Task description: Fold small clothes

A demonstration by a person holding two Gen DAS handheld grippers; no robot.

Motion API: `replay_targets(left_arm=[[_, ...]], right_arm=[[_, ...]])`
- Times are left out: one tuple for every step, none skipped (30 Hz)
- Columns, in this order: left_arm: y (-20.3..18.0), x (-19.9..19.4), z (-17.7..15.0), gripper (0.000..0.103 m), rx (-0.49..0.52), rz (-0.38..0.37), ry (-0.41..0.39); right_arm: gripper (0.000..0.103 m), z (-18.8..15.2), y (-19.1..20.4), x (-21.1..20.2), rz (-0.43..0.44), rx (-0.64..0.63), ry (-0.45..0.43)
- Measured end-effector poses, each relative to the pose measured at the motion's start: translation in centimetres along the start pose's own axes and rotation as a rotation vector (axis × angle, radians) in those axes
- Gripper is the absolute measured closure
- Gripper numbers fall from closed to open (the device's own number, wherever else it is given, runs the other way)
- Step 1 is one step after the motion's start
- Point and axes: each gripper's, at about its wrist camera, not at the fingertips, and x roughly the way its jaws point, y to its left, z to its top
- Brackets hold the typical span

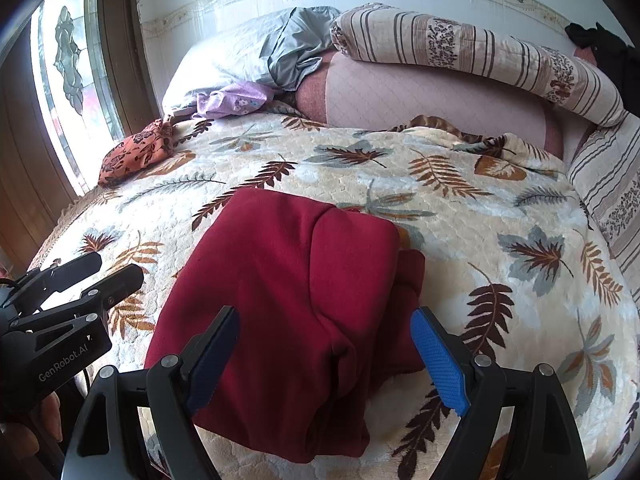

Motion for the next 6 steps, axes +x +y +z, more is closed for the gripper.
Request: replay_targets(left_arm=[[-0.01, 0.01, 0.00, 0.042, -0.001, 0.001, -0.002], [0.01, 0.03, 0.01, 0.042, -0.004, -0.001, -0.003], [0.05, 0.08, -0.01, 0.042, -0.009, -0.006, -0.004], [0.14, 0.13, -0.01, 0.042, -0.014, -0.011, -0.004], [0.21, 0.19, 0.02, 0.042, -0.019, -0.013, -0.004], [0.28, 0.24, 0.04, 0.042, -0.022, -0.012, -0.002]], right_arm=[[0.018, 0.03, 0.04, -0.03, 0.000, -0.001, 0.000], [0.018, -0.04, 0.03, 0.03, 0.001, -0.001, 0.002], [0.018, -0.09, 0.02, 0.07, 0.001, -0.002, 0.003], [0.018, -0.14, 0.03, 0.15, 0.000, -0.003, 0.004], [0.018, -0.14, 0.03, 0.15, 0.000, -0.002, 0.004], [0.018, -0.15, 0.00, 0.16, 0.001, -0.001, 0.004]])
